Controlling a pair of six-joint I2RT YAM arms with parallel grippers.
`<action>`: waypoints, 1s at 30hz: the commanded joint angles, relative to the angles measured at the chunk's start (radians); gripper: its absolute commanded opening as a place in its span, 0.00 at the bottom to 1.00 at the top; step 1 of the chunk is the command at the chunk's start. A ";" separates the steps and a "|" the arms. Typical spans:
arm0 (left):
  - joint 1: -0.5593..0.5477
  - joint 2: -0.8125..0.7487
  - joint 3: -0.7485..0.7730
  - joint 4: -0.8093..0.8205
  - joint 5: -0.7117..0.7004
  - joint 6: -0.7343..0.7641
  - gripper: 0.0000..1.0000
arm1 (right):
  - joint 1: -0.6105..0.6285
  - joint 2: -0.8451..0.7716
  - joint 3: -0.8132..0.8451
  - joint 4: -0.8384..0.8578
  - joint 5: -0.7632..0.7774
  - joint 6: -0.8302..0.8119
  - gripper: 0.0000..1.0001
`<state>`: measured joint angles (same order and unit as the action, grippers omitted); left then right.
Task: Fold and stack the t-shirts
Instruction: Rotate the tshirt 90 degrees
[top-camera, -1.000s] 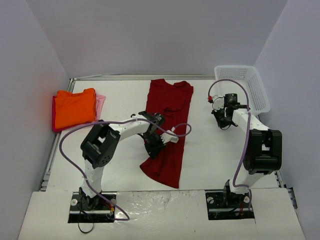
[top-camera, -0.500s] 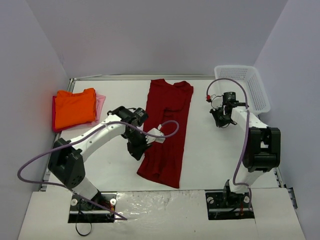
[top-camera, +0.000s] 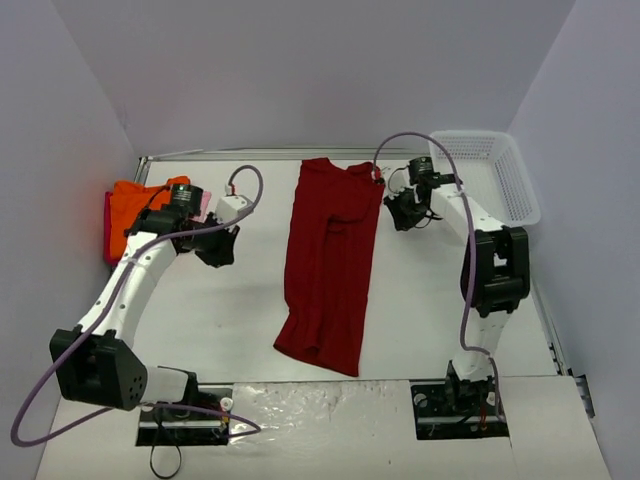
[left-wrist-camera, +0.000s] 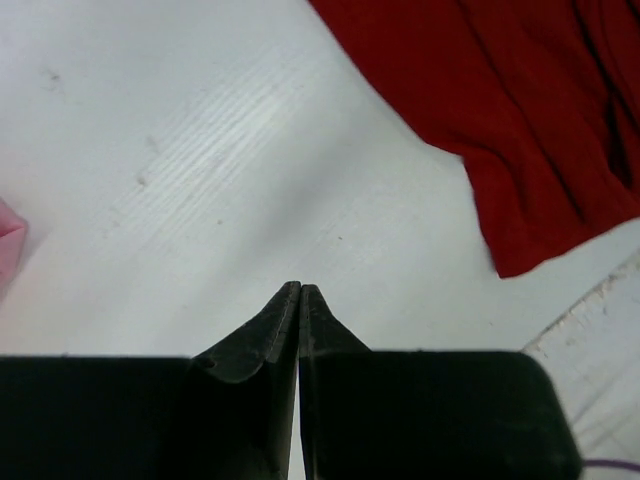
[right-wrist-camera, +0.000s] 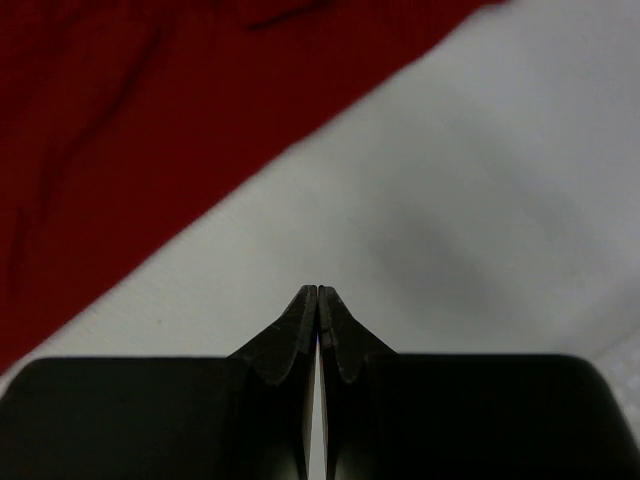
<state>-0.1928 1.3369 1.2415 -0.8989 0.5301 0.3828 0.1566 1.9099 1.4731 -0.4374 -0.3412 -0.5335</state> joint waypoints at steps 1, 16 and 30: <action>0.061 -0.033 -0.028 0.098 -0.054 -0.079 0.02 | 0.037 0.103 0.085 -0.112 -0.048 -0.023 0.00; 0.374 -0.130 -0.091 0.143 0.019 -0.136 0.02 | 0.098 0.275 0.125 -0.133 -0.071 -0.068 0.00; 0.409 -0.206 -0.131 0.167 0.008 -0.142 0.03 | 0.110 0.129 0.188 -0.164 -0.035 -0.046 0.00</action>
<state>0.2035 1.1687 1.1133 -0.7551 0.5270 0.2523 0.2523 2.1315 1.6070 -0.5381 -0.3843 -0.5861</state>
